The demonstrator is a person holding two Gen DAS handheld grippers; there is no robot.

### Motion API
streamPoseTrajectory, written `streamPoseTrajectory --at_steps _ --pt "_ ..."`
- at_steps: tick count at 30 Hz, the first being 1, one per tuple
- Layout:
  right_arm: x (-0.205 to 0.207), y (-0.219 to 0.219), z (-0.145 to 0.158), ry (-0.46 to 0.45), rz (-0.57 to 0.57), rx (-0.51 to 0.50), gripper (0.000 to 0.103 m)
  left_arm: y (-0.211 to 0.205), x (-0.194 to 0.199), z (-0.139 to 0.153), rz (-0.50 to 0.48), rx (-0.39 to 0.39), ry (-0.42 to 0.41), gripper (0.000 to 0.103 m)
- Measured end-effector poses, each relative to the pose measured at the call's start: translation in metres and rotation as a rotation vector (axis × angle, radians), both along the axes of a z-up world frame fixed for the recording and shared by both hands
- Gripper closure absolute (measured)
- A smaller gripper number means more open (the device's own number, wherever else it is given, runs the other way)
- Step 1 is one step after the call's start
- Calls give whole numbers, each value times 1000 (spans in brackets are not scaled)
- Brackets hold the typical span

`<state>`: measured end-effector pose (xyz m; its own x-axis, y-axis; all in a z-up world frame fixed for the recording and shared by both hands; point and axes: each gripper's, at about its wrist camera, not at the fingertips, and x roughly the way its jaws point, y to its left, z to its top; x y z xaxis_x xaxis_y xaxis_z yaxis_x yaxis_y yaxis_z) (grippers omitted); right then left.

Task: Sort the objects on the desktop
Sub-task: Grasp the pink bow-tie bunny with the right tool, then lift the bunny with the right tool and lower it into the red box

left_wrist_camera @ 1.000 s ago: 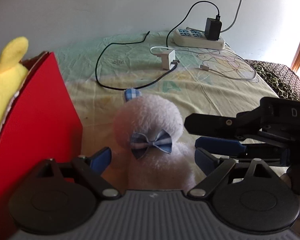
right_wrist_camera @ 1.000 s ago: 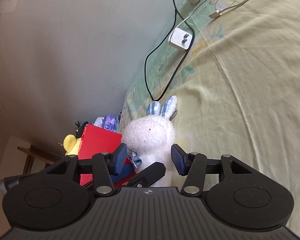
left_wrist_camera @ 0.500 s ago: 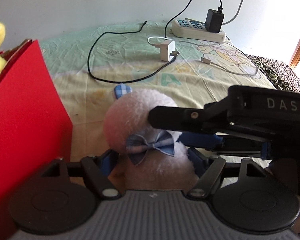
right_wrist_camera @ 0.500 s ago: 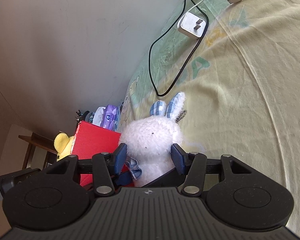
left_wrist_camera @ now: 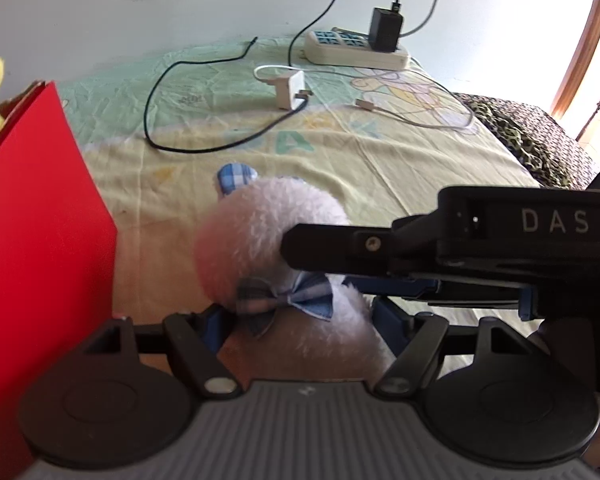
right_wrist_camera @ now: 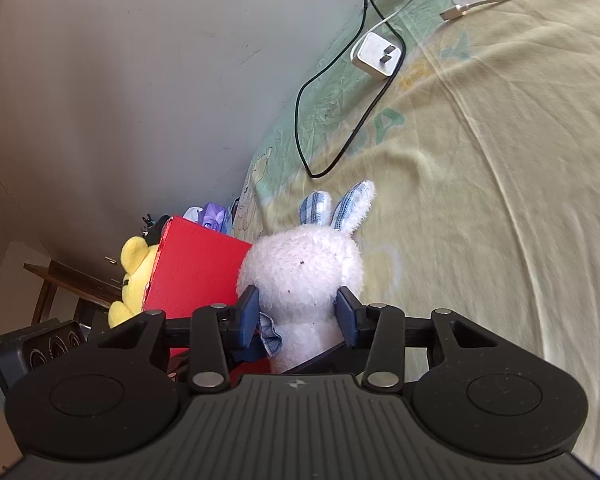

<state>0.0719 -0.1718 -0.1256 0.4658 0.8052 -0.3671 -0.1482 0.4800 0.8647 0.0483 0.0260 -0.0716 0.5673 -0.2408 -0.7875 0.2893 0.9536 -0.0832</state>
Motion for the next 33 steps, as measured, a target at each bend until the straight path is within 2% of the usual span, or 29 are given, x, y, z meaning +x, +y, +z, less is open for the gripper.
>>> streamPoseTrajectory --at_steps 11,19,27,33 --pt "-49 -7 22 -15 -80 -34 58 -9 -44 16 -90 -23 -23 28" --pt "-95 1 54 -59 -171 -85 58 1 -77 39 -201 -87 -63 28" --pt "-151 40 86 -108 -323 -134 58 46 -108 65 -351 -162 -103 28" --pt "-180 88 112 -183 -384 -164 58 98 -124 88 -413 -212 -162 28"
